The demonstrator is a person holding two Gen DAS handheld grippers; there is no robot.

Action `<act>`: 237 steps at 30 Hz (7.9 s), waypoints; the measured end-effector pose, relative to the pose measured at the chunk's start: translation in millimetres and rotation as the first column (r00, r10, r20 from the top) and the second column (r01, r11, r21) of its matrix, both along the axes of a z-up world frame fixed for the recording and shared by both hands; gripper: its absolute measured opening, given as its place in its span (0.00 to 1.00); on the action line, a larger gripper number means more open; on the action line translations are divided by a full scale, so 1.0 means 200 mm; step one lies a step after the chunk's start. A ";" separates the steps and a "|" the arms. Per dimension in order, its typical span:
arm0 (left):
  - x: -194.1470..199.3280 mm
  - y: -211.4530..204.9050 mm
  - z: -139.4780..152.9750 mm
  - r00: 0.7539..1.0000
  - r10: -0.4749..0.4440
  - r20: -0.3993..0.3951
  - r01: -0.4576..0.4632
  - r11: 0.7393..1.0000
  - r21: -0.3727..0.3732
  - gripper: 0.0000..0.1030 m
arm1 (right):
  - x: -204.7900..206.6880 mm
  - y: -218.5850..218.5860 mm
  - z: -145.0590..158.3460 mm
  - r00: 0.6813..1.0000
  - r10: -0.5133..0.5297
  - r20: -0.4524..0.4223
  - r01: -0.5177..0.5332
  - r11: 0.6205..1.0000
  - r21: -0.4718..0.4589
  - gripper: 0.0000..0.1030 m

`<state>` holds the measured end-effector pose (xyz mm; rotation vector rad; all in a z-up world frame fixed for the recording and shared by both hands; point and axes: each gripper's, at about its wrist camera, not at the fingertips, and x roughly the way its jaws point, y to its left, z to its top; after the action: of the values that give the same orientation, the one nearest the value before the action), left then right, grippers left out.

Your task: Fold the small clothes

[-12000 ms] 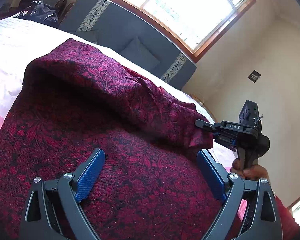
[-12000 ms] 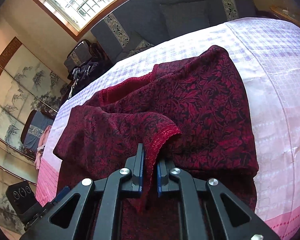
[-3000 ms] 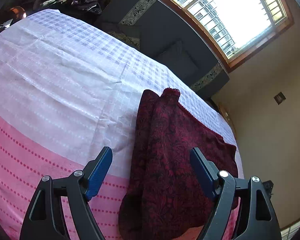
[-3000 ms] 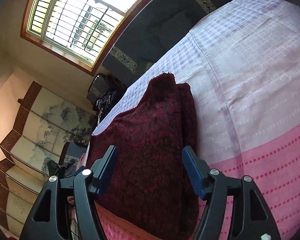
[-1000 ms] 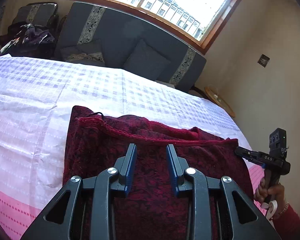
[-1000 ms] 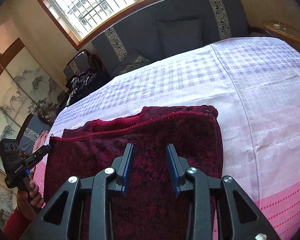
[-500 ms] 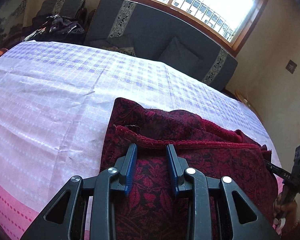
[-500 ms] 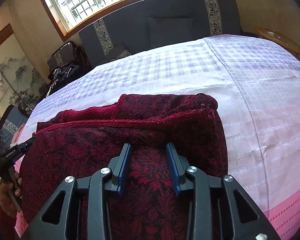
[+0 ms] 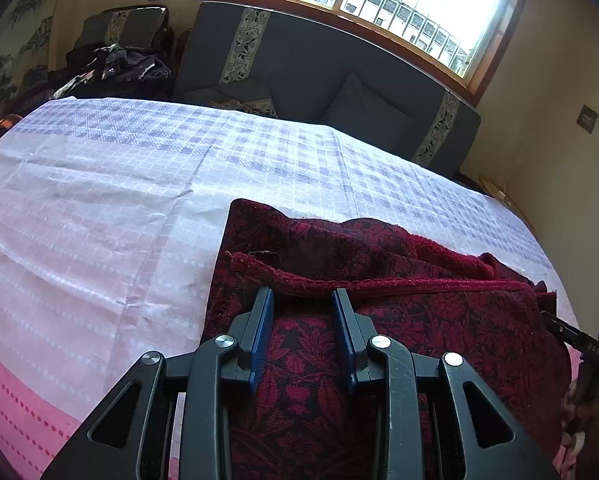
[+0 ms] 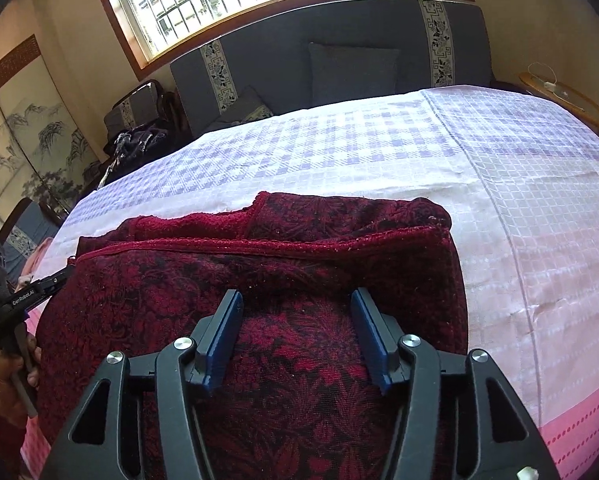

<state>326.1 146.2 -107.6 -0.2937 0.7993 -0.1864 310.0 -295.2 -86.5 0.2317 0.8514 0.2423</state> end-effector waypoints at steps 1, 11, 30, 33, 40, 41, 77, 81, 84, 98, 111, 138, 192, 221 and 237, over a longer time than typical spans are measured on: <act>0.00 0.00 0.00 1.000 -0.001 0.001 0.001 1.000 0.000 0.31 | -0.01 0.00 0.02 1.000 -0.013 0.004 0.013 1.000 0.004 0.58; -0.14 -0.08 0.14 0.992 -0.017 0.126 0.005 0.996 0.094 0.46 | -0.59 0.13 0.30 0.979 0.006 0.205 -0.019 0.998 0.061 0.63; -0.68 -0.49 0.08 0.990 -0.124 0.063 0.099 0.948 0.302 0.65 | -0.74 0.49 -0.03 0.995 0.092 0.024 -0.087 0.981 -0.173 0.59; -0.67 -0.50 0.02 0.993 -0.115 0.018 0.105 0.950 0.293 0.65 | -0.70 0.53 -0.06 0.994 0.108 -0.020 -0.110 0.972 -0.206 0.64; -0.66 -0.50 -0.01 0.994 -0.107 -0.008 0.105 0.954 0.280 0.65 | -0.71 0.57 -0.08 0.991 0.133 -0.013 -0.132 0.960 -0.249 0.75; -0.66 -0.50 -0.02 0.994 -0.105 -0.007 0.103 0.955 0.279 0.65 | -0.71 0.57 -0.08 0.991 0.132 -0.011 -0.131 0.962 -0.241 0.75; -0.65 -0.32 -0.02 0.993 -0.116 -0.008 0.117 0.992 0.042 0.83 | -0.79 0.95 -0.07 0.962 0.273 0.013 -0.253 0.907 -0.337 0.22; -0.67 -0.22 0.01 0.993 -0.121 -0.005 0.121 0.992 -0.040 0.83 | -0.81 0.87 0.00 0.963 0.268 0.034 -0.256 0.946 -0.197 0.22; -0.70 -0.05 0.07 0.999 -0.046 0.007 0.046 0.992 -0.117 0.83 | -0.85 0.89 0.12 0.943 0.313 0.114 -0.295 0.944 -0.149 0.22; -0.88 0.27 0.06 0.998 0.023 -0.051 -0.026 0.999 -0.044 0.83 | -0.71 1.19 0.00 0.897 0.443 -0.013 -0.442 0.892 -0.099 0.22; -0.71 0.25 0.08 0.994 -0.078 -0.077 0.074 0.996 -0.056 0.83 | -0.74 1.28 0.06 0.869 0.493 0.033 -0.489 0.868 -0.082 0.25; 0.11 0.24 -0.02 0.853 -0.503 -0.137 0.415 0.814 -0.406 0.70 | -0.82 0.39 0.04 0.978 0.091 0.189 -0.092 0.996 -0.005 0.64; -0.17 -0.88 0.82 0.868 -0.468 -0.168 0.450 0.883 -0.131 0.21 | -0.70 0.17 0.17 0.992 0.009 0.126 -0.007 1.000 -0.012 0.79; 0.01 -1.39 0.48 0.876 -0.418 -0.240 0.292 0.856 -0.426 0.21 | -0.61 -0.09 0.07 0.996 -0.068 0.051 0.067 0.997 0.030 0.79; 0.04 -1.45 0.36 0.859 -0.444 -0.254 0.307 0.845 -0.438 0.23 | -0.59 -0.15 0.01 0.997 -0.079 0.025 0.078 0.995 0.057 0.79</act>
<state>335.0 -143.8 -35.2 -0.5474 1.1730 -0.6926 191.1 -325.4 -84.0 0.3134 0.8076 0.1956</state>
